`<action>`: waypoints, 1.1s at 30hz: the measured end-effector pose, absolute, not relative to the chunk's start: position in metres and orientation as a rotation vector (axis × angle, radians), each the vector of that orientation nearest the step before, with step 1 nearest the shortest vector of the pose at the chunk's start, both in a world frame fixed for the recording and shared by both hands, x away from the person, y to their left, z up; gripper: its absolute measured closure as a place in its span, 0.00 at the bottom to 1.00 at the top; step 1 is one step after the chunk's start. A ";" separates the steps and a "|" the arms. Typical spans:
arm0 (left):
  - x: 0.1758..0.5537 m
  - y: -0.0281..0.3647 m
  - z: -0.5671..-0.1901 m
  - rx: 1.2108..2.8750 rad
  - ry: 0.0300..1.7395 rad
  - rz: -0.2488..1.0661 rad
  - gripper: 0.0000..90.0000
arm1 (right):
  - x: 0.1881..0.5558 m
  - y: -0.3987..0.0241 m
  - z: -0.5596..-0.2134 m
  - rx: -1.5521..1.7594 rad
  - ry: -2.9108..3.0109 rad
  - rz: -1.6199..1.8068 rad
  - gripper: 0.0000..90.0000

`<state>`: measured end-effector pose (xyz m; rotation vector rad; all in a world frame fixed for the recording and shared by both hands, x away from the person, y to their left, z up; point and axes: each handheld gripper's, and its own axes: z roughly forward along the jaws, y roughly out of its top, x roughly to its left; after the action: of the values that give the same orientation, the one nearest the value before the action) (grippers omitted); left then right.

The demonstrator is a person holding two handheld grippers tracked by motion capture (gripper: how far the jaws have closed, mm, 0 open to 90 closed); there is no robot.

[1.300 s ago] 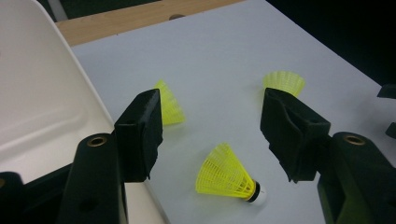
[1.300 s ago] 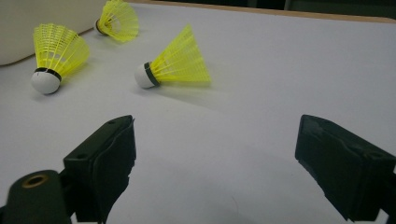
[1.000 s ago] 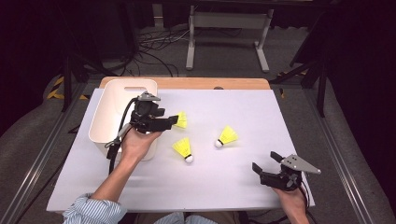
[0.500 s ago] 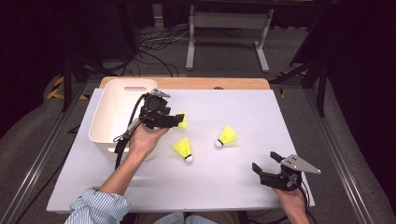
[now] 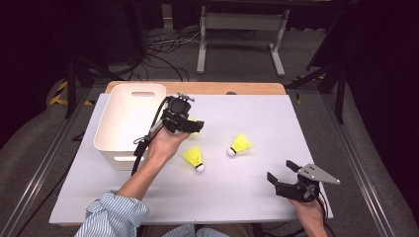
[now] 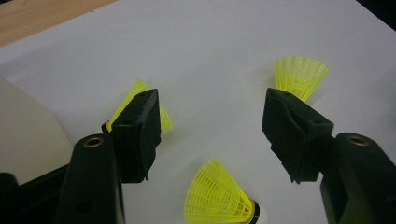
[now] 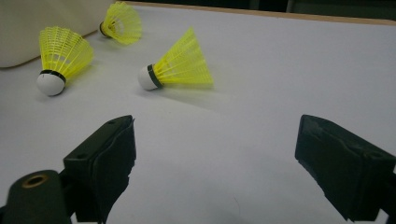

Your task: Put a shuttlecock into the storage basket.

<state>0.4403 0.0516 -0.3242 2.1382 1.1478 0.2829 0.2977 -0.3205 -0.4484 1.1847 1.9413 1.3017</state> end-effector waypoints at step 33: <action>0.483 0.010 -0.344 2.226 1.372 0.255 0.47 | 0.298 -0.321 -0.448 1.177 1.948 1.310 0.14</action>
<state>0.4833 0.0097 -0.3442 2.2264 1.3720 0.2550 0.2978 -0.3206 -0.4482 1.1774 1.9478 1.3096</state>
